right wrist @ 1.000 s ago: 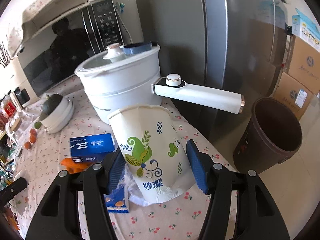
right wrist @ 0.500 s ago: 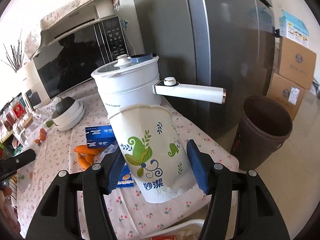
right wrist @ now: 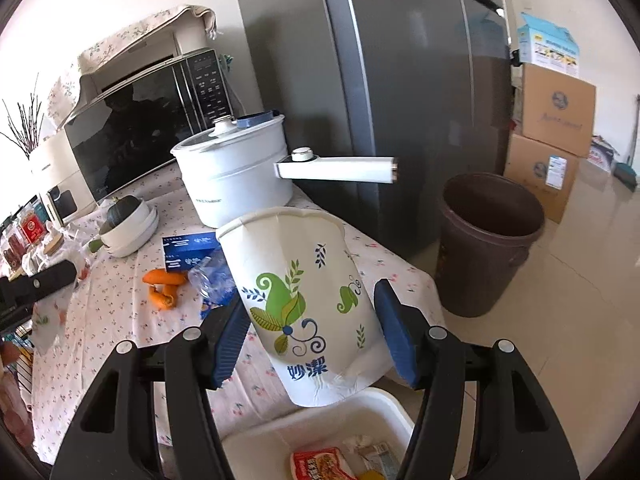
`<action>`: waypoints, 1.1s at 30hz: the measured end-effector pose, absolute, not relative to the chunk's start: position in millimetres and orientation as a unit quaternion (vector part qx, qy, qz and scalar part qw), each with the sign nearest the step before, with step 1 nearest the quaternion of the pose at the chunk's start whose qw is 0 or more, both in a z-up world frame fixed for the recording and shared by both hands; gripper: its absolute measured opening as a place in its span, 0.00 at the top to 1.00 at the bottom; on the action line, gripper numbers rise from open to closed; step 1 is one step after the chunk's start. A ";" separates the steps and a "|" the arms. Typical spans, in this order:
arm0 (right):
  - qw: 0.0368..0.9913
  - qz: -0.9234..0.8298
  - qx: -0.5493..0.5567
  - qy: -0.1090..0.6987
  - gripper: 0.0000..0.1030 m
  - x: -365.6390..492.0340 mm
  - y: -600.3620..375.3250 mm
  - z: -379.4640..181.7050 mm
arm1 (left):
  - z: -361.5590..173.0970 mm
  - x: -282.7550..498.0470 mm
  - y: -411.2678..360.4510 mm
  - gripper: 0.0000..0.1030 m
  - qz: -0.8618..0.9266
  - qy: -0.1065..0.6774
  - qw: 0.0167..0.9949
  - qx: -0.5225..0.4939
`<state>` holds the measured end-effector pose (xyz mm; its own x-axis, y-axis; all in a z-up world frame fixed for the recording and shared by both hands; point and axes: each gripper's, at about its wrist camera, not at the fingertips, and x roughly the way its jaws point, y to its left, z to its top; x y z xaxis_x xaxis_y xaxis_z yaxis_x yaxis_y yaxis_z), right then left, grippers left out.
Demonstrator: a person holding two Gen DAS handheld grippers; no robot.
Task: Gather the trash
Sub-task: 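Carry the bag to the white bin with the left tool while the right tool releases the cup into it, then open the left tool to drop the white bag into the bin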
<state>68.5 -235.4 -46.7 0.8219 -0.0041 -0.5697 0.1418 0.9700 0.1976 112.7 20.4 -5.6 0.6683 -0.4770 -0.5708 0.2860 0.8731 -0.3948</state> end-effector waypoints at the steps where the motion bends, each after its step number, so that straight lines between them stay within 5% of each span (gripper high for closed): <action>1: 0.948 -0.041 0.115 0.295 0.41 66.0 -236.7 -46.8 | -5.5 110.2 17.1 0.67 -0.214 0.347 0.903 -0.134; 25: 0.929 -0.064 0.112 0.347 0.38 -8.8 -246.6 -89.6 | -24.7 69.4 -58.0 0.67 -0.281 0.363 0.887 -0.054; 28: 0.926 -0.063 0.114 0.354 0.25 -13.9 -245.9 -93.9 | -26.4 66.0 -65.5 0.67 -0.288 0.364 0.884 -0.047; 33: 0.924 -0.075 0.112 0.358 0.18 -21.1 -246.5 -99.0 | -29.1 62.1 -76.1 0.67 -0.297 0.366 0.881 -0.037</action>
